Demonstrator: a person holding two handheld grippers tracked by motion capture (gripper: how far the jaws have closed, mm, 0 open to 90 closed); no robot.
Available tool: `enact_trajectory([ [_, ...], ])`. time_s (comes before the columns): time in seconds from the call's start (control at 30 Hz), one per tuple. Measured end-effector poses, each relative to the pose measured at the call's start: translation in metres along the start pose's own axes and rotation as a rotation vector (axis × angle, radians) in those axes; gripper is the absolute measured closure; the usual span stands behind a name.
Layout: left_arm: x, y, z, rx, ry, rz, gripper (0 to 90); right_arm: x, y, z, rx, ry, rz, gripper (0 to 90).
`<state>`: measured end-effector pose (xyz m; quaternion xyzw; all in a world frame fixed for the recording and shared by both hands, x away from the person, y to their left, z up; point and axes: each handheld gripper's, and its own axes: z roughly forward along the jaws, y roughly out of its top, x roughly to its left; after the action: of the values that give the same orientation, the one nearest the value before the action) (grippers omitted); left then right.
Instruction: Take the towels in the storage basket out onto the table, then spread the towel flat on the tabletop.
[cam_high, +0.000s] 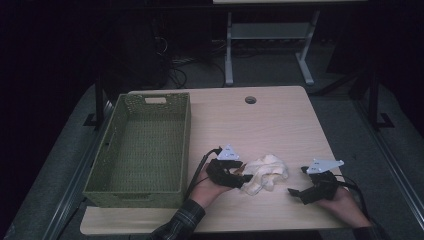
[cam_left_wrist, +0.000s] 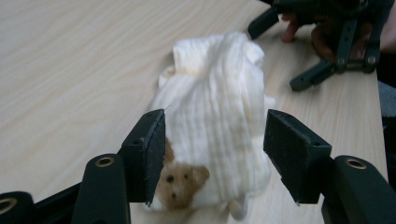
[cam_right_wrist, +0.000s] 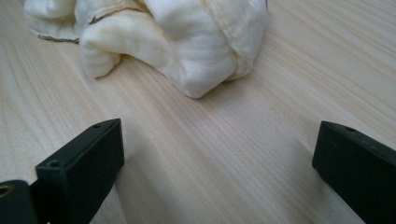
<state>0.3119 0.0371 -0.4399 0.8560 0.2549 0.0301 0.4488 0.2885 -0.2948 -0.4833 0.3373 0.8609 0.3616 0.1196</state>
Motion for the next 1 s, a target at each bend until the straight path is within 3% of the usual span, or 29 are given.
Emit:
enact_trajectory([
  [0.23,-0.008,-0.006,0.012,0.076,0.010,0.028,40.0,0.000,0.001,0.001,-0.001,0.001,0.000,1.8],
  [0.33,-0.008,-0.009,0.017,0.110,0.043,0.052,46.6,0.000,0.003,0.001,0.015,0.000,0.000,2.0],
  [0.43,-0.006,-0.010,0.019,0.130,0.073,0.068,64.5,-0.001,0.008,0.000,0.035,0.003,-0.001,9.0],
  [0.5,-0.003,-0.009,0.016,0.115,0.062,0.048,78.0,-0.003,0.010,0.000,0.023,0.014,0.009,10.2],
  [0.57,-0.001,-0.006,0.011,0.099,0.056,0.040,84.4,-0.004,0.011,-0.002,0.002,0.019,0.011,12.7],
  [0.73,0.004,0.004,-0.002,0.009,0.051,-0.003,86.2,-0.006,0.012,-0.005,-0.026,0.034,0.012,13.5],
  [0.9,0.013,0.015,-0.007,-0.033,0.088,-0.008,86.3,-0.011,0.014,-0.009,-0.044,0.060,0.049,15.3],
  [1.0,0.018,0.019,-0.007,-0.057,0.105,-0.020,86.3,-0.013,0.018,-0.014,-0.075,0.065,0.046,20.3],
])
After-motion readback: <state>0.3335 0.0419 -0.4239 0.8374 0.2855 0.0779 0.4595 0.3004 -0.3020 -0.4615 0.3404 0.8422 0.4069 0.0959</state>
